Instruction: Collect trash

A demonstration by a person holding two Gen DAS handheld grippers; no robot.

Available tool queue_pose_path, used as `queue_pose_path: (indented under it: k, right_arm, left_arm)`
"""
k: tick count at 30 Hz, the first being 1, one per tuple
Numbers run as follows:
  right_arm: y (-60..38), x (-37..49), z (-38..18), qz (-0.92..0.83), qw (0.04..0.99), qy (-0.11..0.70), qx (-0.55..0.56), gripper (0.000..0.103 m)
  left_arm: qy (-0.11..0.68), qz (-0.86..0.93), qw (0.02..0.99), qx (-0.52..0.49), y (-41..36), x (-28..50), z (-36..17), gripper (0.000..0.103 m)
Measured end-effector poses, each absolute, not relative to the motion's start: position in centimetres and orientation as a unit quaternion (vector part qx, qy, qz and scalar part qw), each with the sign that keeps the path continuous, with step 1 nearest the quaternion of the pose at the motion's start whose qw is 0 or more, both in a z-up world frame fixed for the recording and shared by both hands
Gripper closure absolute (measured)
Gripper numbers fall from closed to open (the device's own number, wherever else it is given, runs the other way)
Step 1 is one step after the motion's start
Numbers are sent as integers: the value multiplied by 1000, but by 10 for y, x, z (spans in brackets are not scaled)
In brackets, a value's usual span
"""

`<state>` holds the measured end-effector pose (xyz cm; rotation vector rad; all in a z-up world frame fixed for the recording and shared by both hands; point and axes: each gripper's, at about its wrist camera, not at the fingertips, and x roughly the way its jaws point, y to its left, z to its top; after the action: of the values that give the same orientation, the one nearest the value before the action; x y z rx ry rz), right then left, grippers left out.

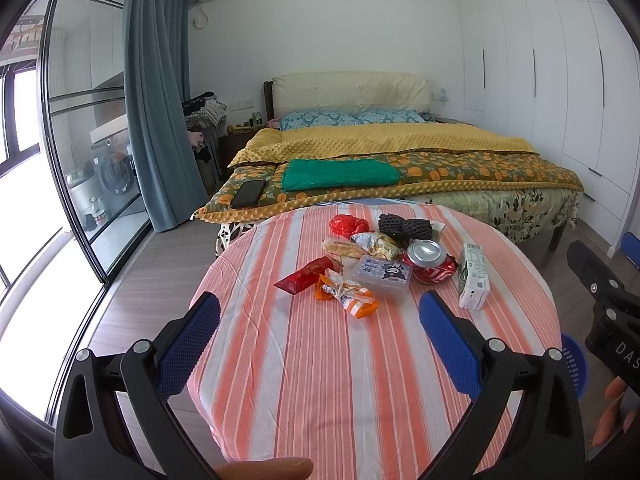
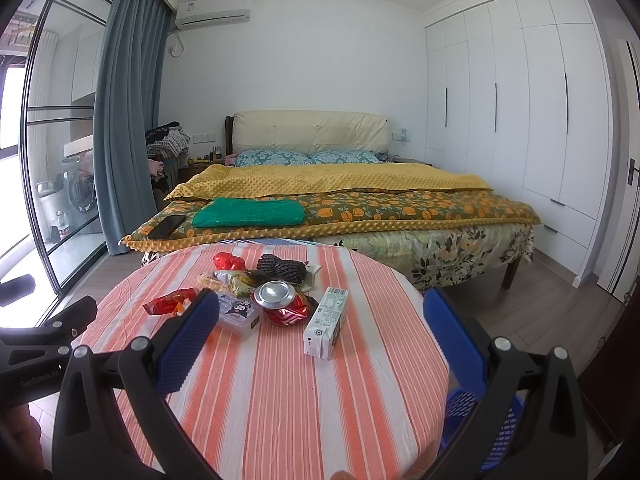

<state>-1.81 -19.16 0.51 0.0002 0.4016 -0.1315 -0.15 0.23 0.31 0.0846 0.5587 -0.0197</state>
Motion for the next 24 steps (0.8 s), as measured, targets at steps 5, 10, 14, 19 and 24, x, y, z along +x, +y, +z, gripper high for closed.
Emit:
queue_pose_path:
  k: [5,10,14,19,24]
  right_arm:
    - [-192,-18,5,-65,978,199,0,5]
    - [-192,-18,5,-66,978,199,0,5]
    - [-192,-19,6,-66,978,199,0,5]
    - [-193,-19,5,-66,978,200,1,5]
    - [-193,-19,5,-66,978,199,1,5]
  left_arm:
    - [275,-9,961,42,6,0,5,4]
    - [275,-9,961,43,5,-1,5,4]
    - [274,-9,961,43,6,0,5,4]
    - [274,-9,961,44,6,0,5,4]
    - [275,-8,960,45,10,3,7,4]
